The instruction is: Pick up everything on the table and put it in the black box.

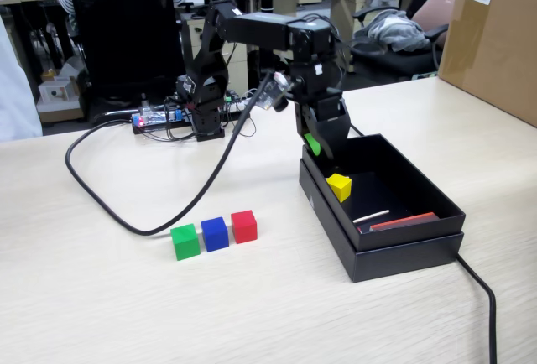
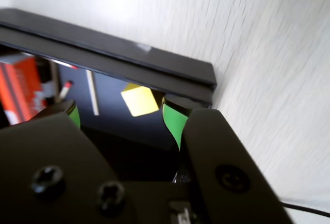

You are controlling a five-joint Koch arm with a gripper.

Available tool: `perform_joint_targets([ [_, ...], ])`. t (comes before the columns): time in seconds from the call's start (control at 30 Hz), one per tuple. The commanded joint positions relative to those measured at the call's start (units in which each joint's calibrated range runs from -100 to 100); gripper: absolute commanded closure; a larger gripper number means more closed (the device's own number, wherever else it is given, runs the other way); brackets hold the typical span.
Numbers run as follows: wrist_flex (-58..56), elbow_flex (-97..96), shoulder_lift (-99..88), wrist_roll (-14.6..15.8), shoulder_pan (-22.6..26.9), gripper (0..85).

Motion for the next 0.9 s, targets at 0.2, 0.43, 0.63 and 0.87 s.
perform_joint_targets([
  [0.2,-1.3,0.0,-22.9,-9.8,-12.1,43.0],
  [0.43,-1.1,0.7,-10.1,-18.2,-21.9,37.5],
  [0.63,-1.1,6.2,4.6,-19.0,-23.4,37.6],
  [0.87,-1.0,16.2,21.3,-19.5,-23.2,37.6],
])
